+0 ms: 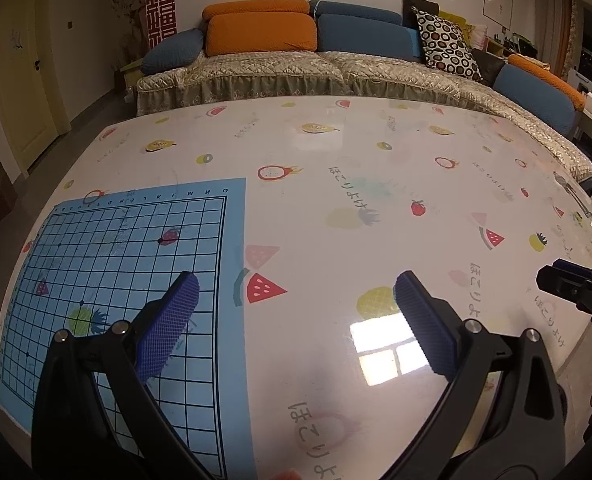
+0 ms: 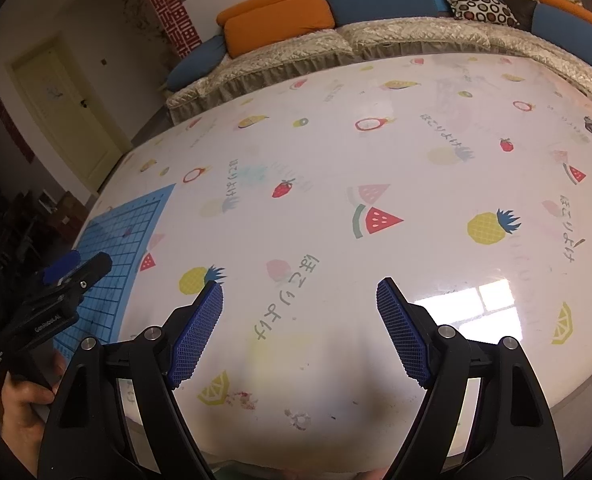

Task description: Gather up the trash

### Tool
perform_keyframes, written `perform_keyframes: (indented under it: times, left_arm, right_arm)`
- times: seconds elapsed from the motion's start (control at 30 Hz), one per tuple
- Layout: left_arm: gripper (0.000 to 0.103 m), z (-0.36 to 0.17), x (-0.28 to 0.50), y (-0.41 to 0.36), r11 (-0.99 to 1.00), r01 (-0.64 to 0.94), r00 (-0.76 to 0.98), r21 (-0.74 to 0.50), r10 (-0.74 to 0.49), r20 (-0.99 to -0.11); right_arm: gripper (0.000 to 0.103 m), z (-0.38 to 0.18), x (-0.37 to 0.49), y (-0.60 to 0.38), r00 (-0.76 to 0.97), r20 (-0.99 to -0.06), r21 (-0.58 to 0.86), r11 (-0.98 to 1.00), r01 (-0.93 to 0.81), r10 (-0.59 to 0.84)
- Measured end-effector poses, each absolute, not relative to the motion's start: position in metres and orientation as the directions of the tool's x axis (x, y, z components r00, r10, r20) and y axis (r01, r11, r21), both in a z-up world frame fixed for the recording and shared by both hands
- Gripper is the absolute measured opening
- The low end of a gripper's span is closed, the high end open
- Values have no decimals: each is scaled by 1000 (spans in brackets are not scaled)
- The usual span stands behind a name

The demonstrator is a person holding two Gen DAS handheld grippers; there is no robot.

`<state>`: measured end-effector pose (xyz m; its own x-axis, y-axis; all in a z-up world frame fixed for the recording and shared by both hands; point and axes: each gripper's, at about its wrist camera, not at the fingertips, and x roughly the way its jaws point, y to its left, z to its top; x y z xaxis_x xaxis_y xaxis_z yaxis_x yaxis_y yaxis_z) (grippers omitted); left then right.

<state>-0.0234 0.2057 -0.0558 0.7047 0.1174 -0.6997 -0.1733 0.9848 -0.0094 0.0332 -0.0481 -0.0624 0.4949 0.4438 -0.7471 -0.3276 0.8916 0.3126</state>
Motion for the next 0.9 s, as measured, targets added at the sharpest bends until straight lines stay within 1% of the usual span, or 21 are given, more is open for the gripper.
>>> perform_keyframes:
  times: [0.2, 0.3, 0.4, 0.5, 0.57, 0.67, 0.73, 0.83, 0.9]
  left_arm:
    - [96, -58, -21, 206, 986, -168, 718, -16, 111, -687]
    - [91, -56, -22, 204, 988, -154, 745, -25, 100, -659]
    - [89, -56, -19, 201, 988, -154, 751, -11, 110, -651]
    - [90, -57, -16, 201, 989, -151, 746, -12, 105, -658]
    - [97, -58, -15, 202, 986, -166, 741, 5, 128, -659]
    - [96, -60, -11, 206, 983, -183, 717, 5, 137, -683]
    - [96, -60, -11, 209, 977, -214, 709, 14, 165, -686]
    - [96, -59, -12, 214, 976, -216, 709, -14, 147, -689]
    - [96, -57, -14, 216, 972, -234, 712, -10, 165, -683]
  right_arm:
    - [79, -65, 35, -46, 492, -751, 311, 893, -327, 441]
    - [79, -68, 38, -46, 487, -753, 317, 893, -321, 442]
    - [79, -70, 41, -45, 483, -755, 319, 892, -320, 443]
    - [79, -70, 43, -44, 481, -755, 318, 891, -323, 444]
    - [79, -70, 44, -44, 481, -755, 319, 890, -325, 446]
    - [79, -71, 47, -45, 480, -756, 321, 891, -322, 445]
    - [79, -71, 47, -45, 478, -756, 325, 890, -319, 447]
    - [79, -71, 47, -45, 477, -756, 325, 889, -321, 449]
    - [79, -71, 47, -45, 477, -754, 328, 888, -322, 452]
